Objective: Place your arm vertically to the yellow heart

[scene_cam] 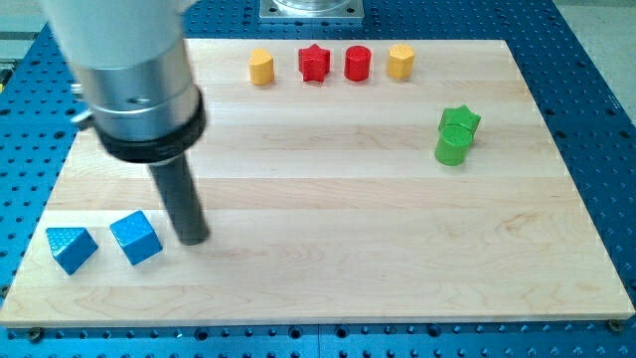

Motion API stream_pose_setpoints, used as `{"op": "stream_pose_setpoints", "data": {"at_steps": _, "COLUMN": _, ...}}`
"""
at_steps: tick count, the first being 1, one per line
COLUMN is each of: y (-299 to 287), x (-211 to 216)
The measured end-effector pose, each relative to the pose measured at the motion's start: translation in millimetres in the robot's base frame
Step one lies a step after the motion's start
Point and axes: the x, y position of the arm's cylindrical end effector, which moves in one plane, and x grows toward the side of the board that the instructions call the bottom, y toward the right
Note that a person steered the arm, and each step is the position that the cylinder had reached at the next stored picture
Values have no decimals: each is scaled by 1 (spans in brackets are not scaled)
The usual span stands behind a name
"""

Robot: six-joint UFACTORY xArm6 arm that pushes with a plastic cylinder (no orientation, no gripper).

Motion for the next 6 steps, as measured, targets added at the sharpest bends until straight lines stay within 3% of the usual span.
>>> {"op": "stream_pose_setpoints", "data": {"at_steps": 1, "y": -34, "x": 1}}
{"op": "stream_pose_setpoints", "data": {"at_steps": 2, "y": 1, "x": -1}}
{"op": "stream_pose_setpoints", "data": {"at_steps": 4, "y": 62, "x": -128}}
{"op": "stream_pose_setpoints", "data": {"at_steps": 6, "y": 72, "x": -147}}
